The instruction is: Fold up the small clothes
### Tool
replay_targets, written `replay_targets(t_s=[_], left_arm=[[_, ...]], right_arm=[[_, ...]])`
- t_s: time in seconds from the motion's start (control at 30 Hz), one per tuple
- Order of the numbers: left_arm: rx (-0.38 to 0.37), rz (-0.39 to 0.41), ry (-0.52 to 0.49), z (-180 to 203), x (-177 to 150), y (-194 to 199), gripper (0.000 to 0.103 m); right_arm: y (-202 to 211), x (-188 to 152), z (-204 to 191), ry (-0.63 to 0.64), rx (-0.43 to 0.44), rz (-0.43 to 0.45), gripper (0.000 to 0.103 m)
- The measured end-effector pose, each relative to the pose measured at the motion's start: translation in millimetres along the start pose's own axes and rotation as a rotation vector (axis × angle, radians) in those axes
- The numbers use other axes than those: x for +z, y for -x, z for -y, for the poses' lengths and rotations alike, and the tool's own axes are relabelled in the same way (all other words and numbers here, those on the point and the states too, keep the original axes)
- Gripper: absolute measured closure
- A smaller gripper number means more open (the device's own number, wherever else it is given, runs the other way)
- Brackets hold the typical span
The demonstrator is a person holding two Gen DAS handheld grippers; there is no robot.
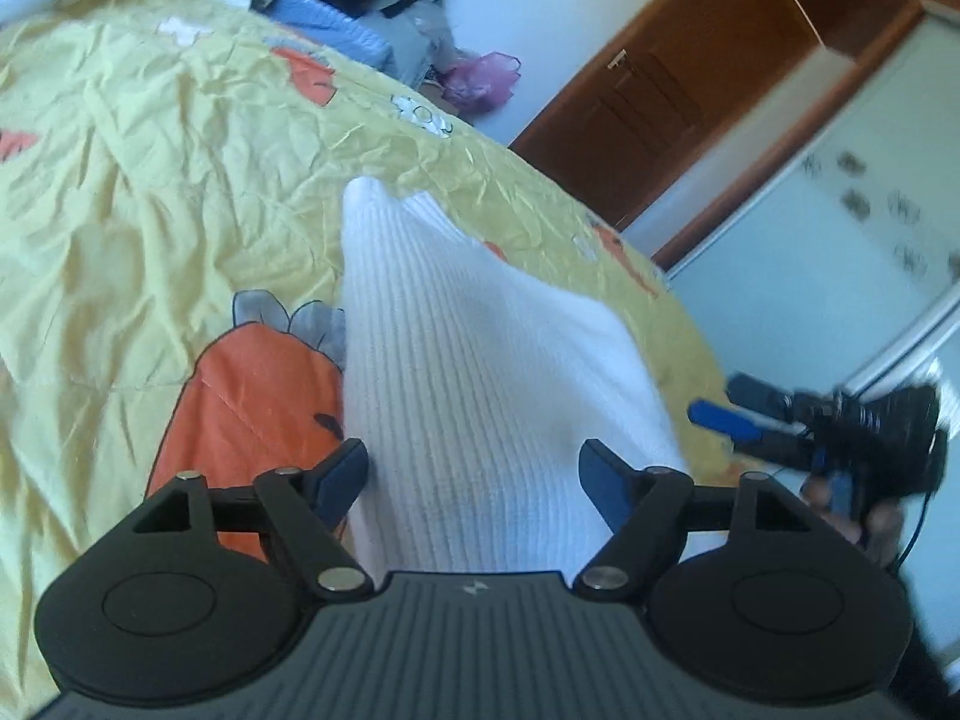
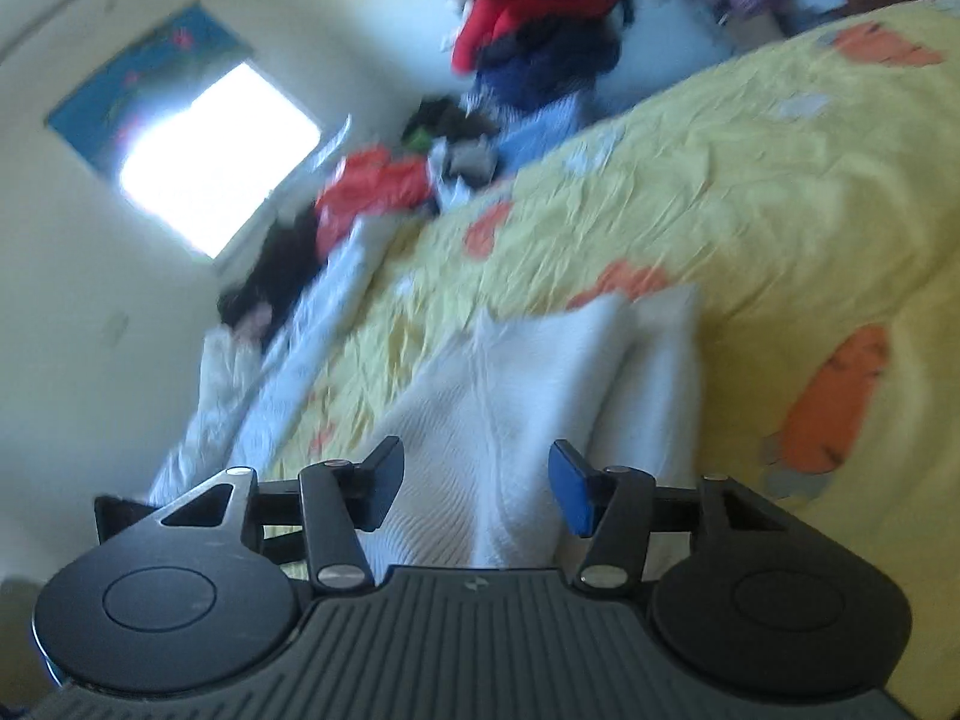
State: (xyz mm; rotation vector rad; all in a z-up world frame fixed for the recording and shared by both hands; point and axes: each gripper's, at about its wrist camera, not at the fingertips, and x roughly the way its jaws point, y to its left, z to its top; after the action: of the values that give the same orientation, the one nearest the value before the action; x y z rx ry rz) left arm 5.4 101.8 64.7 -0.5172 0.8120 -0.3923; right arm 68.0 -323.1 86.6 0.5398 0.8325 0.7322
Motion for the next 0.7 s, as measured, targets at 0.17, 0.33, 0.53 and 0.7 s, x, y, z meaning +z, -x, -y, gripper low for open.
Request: replay_targets(t_s=[0.17, 0.33, 0.53, 0.7], left_arm=[[0.055, -0.04, -0.094, 10, -6, -16, 0.013], [0.05, -0.097, -0.121, 8, -13, -16, 0.013], [0.007, -0.139, -0.053, -2, -14, -19, 0.013], [0.003, -0.162, -0.021, -6, -17, -25, 0.023]], right_arm=[[-56, -2, 11, -0.014, -0.175, -0.146, 0.055], [-43, -5, 3, 0.013, -0.127, -0.104, 0.085], [-46, 0, 17, -0.069, -0.112, -0.114, 0.063], [-51, -2, 19, -0.092, -0.083, -0.089, 0.085]])
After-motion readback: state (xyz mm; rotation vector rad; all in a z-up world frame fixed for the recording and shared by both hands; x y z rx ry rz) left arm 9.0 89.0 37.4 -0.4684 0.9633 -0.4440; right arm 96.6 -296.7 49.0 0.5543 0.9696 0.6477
